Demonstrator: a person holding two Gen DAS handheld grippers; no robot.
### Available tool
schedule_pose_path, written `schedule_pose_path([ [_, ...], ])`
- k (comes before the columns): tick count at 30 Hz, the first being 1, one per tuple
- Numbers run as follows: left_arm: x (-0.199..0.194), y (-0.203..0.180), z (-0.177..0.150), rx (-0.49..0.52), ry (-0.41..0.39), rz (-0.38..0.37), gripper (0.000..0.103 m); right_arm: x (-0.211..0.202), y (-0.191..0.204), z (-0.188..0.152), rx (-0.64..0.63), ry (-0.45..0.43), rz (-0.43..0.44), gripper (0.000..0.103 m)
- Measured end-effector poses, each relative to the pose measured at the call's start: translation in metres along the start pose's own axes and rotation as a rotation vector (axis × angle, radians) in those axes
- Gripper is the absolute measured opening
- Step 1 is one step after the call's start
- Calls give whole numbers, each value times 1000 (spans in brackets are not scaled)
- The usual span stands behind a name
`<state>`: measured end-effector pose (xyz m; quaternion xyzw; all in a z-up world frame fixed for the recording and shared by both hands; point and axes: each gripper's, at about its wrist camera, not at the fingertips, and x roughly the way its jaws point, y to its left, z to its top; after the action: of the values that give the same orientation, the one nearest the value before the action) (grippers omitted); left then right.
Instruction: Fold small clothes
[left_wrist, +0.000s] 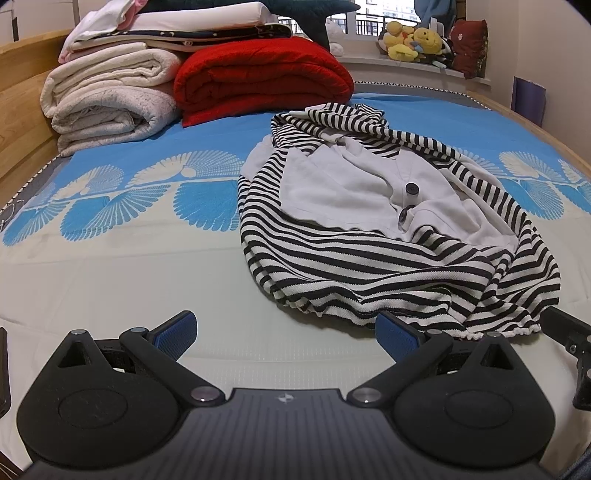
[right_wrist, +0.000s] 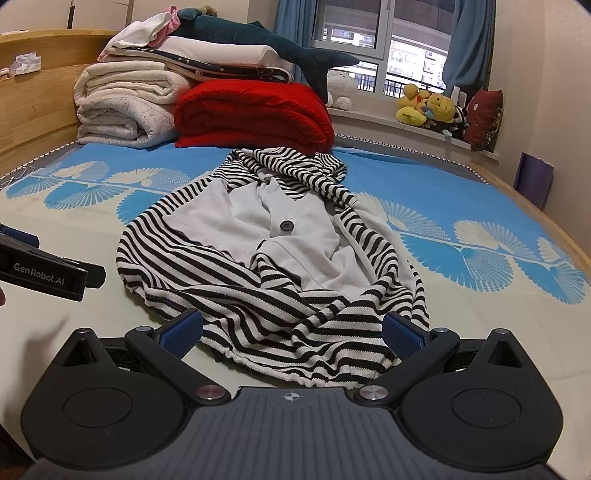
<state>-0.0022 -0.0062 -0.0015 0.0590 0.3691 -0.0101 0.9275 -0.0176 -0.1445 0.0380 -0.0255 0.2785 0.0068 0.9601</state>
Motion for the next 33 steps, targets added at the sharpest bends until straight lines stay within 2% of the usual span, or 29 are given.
schedule_pose_path([
  [29, 4, -1, 0, -2, 18, -1, 103, 2, 0, -1, -4, 6, -5, 102],
  [33, 14, 7, 7, -5, 22, 22, 103, 5, -4, 2, 8, 2, -20, 102],
])
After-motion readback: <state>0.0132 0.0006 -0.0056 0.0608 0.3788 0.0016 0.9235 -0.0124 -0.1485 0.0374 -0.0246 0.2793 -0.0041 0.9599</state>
